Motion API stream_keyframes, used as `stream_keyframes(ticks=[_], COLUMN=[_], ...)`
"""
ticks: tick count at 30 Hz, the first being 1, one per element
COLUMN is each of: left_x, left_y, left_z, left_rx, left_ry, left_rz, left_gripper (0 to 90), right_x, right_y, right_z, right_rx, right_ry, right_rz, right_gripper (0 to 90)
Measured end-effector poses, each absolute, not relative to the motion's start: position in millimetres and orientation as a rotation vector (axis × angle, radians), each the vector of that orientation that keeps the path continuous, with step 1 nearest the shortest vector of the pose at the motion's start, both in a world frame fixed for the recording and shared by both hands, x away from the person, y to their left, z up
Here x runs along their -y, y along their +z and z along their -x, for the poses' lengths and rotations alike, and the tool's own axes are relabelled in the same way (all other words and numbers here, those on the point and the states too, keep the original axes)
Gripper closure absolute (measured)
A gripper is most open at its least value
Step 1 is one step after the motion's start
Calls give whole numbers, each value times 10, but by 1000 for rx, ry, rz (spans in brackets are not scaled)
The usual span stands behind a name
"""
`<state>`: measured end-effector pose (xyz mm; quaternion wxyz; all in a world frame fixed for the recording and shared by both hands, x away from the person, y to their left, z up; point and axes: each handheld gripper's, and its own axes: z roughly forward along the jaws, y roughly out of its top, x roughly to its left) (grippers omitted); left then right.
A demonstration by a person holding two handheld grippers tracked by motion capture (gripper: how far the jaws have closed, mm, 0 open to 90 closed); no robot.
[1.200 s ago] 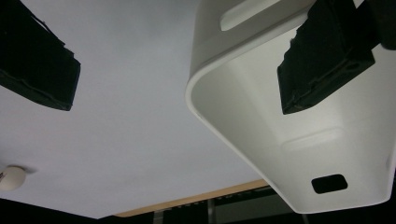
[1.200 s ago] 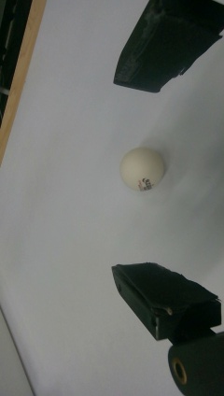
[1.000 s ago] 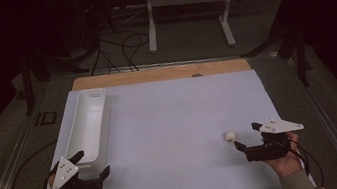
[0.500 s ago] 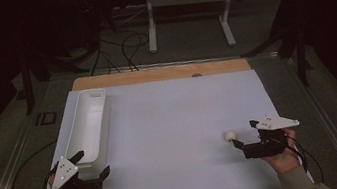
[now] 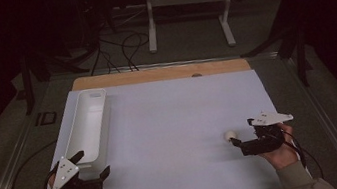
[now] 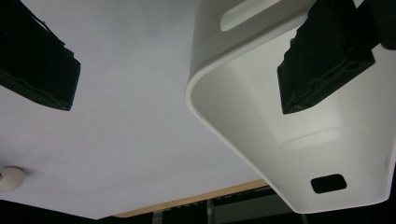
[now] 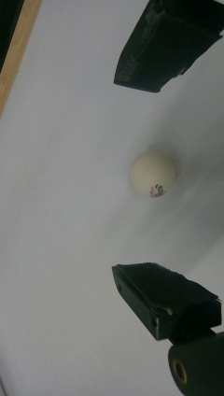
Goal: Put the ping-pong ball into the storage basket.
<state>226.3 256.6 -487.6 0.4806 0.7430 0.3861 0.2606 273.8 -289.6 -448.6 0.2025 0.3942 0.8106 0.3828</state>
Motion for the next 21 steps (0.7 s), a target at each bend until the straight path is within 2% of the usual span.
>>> stream_keyframes(ticks=[21], left_x=[-2560], left_y=[-4881], left_z=[-2260], left_rx=[-939], left_ry=[645], left_rz=[-1814], left_gripper=[0], right_x=[2793], right_y=[-4495], right_z=[-2891], right_rx=[-2358], right_ry=[965], right_rz=[-1099], right_gripper=[78])
